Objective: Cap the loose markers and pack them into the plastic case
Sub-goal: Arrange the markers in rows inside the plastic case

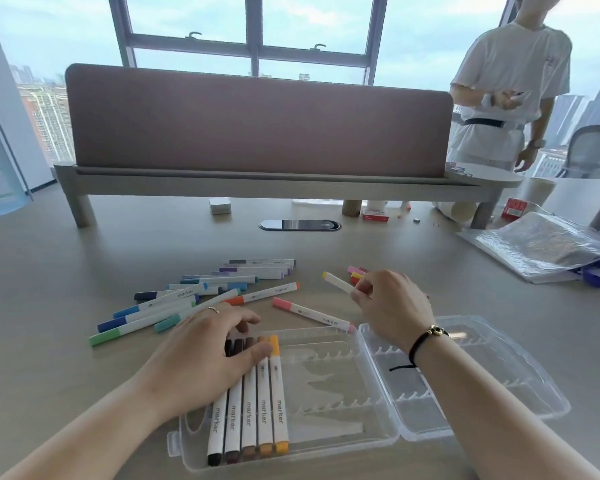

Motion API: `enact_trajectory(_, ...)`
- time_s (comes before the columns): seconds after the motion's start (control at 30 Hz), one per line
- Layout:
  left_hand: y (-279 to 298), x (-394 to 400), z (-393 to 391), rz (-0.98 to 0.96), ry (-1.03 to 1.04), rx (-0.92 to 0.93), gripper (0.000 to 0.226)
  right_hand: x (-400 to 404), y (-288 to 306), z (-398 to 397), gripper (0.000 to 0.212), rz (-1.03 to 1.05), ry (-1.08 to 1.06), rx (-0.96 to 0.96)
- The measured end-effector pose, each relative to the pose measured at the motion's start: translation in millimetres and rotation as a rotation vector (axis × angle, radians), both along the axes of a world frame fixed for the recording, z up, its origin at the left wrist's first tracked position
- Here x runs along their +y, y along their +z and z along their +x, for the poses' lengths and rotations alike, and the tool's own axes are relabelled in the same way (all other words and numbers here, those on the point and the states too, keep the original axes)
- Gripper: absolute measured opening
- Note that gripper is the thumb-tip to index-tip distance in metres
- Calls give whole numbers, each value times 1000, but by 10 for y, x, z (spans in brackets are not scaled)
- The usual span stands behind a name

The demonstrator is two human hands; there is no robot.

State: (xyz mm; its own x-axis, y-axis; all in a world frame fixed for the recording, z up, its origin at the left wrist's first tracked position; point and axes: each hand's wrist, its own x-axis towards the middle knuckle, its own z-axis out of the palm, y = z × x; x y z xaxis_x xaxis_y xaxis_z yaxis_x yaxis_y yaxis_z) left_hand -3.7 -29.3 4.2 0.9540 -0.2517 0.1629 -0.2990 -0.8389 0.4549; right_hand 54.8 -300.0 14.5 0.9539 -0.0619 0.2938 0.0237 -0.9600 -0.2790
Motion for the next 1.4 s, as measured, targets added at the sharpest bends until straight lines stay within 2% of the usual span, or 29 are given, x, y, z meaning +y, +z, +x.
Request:
enact_trajectory(0.1,0,1,9,-74,11,-33,63,84,84,-89,16,137,144,-69)
enact_trajectory(0.2,9,5,4,-213,29,-65,60,235,91,-189,13,169,352,-100)
enact_trajectory(0.43,97,-6,-33,-471,34,-102,20,495,67,-401,13,117,646,-260)
enact_trajectory(0.6,130,-14,-37,-576,49,-78,7,501,29,-399,16,183,639,-230)
enact_trajectory(0.8,191,-29,-57,-713,40,-57,17,431,17,-336,22,193,537,-195)
enact_trajectory(1.03,185,-43,-117,-600,-21,-118,24,417,23,-330,14,168,581,-126)
enact_trajectory(1.27,204,-80,-146,-669,-45,-110,21,449,43,-396,12,167,696,-54)
enact_trajectory(1.4,221,-90,-170,-704,-44,-135,17,473,44,-413,11,167,718,-119)
